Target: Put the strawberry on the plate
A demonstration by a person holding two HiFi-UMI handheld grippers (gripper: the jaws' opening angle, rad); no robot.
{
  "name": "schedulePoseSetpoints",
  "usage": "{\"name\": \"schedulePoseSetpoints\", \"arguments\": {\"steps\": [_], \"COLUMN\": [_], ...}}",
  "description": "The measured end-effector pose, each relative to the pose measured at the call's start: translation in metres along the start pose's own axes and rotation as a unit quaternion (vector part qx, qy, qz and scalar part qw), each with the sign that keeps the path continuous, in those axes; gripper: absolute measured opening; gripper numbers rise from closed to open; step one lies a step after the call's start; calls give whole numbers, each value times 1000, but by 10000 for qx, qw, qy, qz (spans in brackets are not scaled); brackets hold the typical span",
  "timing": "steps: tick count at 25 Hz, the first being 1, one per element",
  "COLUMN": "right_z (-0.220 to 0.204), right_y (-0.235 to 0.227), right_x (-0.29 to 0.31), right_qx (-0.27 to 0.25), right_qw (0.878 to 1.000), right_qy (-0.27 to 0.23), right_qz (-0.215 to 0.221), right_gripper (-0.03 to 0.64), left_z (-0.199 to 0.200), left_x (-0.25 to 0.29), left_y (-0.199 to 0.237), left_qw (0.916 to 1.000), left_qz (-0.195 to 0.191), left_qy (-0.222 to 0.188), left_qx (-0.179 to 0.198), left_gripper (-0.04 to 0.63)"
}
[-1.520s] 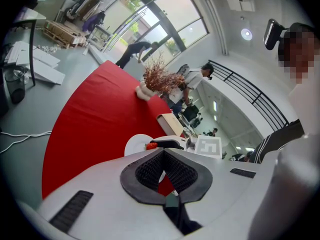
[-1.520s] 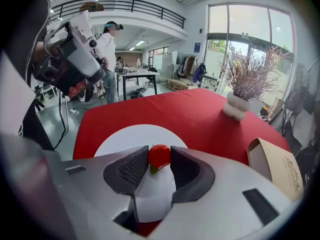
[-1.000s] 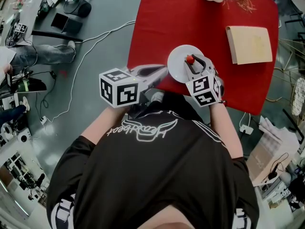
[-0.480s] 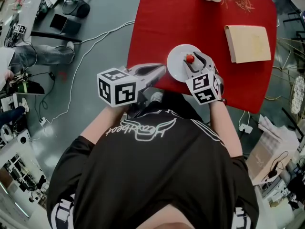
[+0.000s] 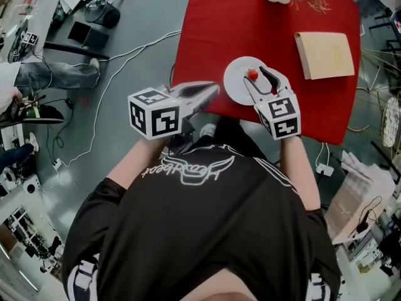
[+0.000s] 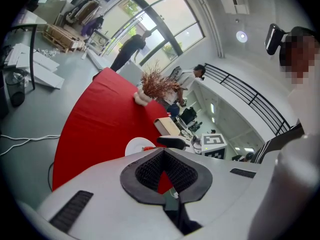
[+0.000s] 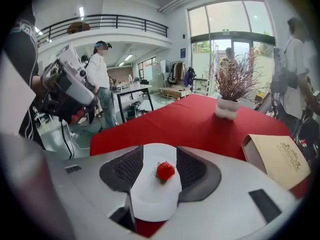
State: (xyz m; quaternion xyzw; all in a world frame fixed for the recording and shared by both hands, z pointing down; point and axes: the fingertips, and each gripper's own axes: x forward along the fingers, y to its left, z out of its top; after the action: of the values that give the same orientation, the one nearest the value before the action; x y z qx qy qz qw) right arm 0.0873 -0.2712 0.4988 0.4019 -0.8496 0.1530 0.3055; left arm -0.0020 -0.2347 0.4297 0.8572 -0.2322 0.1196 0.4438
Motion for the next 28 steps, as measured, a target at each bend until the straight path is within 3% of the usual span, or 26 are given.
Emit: {"name": "schedulePoseSetpoints", "arguments": {"steps": [5,10,15,17,20,24,28], "right_z": [27,52,72,81,96,111,115], "right_y": [14,36,65,82,107,120,123], "right_x": [-34,-75,-122,-137,-157,-178,-193], "right_qx": [383,577,555,557,441,271,358], "right_qw": [9978,9917,9856,9830,9794,9760,9732], "right_qy": [-544,-1150,-1596,-1746,-1937,-2129,-2253], "right_qz": [23,-14,-102,62,362,361,301], "right_gripper": [182,82,26,9,9,8,8], "left_z": [3,8,11,14,19,23,23], "left_x": [-18,-35,-53,-61,-72,-80,-88], "left_y": [-14,-39,-74,-87,-105,-126,-142], "left_qw": [9996,9974,9913,9878,9825,9756,9748], "left_qz": [-122,-322,-657,-776,-937,-1081,-1276], "left_qy": [-78,-157,-235,-273,-352,-442,-532], "left_qx": [243,631,1119,1321,1572,1860,1750], "left_gripper": [8,8,8,8,8,8,8]}}
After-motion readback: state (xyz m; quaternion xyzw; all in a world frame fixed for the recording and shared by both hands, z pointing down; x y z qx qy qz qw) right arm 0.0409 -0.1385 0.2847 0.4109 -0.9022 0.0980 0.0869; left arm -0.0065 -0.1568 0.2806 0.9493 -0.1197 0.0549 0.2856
